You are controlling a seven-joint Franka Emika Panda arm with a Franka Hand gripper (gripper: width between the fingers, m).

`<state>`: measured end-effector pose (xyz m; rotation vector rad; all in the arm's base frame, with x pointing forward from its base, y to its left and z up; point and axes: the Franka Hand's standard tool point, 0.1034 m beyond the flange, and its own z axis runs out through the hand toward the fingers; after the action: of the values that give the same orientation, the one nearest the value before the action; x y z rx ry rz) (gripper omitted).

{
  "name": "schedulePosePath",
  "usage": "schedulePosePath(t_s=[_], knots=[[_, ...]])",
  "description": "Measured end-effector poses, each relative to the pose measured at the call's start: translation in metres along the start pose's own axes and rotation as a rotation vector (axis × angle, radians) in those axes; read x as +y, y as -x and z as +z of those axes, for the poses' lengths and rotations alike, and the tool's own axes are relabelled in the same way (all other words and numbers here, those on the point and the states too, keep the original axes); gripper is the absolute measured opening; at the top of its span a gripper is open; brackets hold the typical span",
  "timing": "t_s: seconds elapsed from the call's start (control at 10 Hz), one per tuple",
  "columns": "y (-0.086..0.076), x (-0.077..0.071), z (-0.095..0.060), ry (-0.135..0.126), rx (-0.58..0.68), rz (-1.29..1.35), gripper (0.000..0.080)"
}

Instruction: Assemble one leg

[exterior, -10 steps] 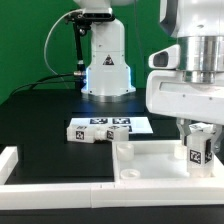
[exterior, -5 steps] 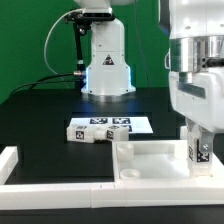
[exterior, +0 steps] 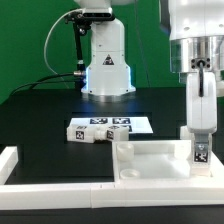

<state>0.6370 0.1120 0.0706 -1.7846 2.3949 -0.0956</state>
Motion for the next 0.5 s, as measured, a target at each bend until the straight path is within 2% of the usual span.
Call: schedulePosePath(t_s=[0.1,0.2,0.3,0.4,0.5], knots=[[-0.0002,0.0001,0.0004,0.0,0.001,-0.001,0.0288],[-0.0005,-0.0004,0.0003,0.0,0.005,-0.05,0.045],[-0.0001,-0.0031,-0.0017,0.006,0.011,-0.284,0.0576],[0.0009,-0.0035,-0.0017,0.007,0.008,-0.523,0.0576],[0.003,0.0011,0.0004,0.021,0.001,-0.676,0.0633]])
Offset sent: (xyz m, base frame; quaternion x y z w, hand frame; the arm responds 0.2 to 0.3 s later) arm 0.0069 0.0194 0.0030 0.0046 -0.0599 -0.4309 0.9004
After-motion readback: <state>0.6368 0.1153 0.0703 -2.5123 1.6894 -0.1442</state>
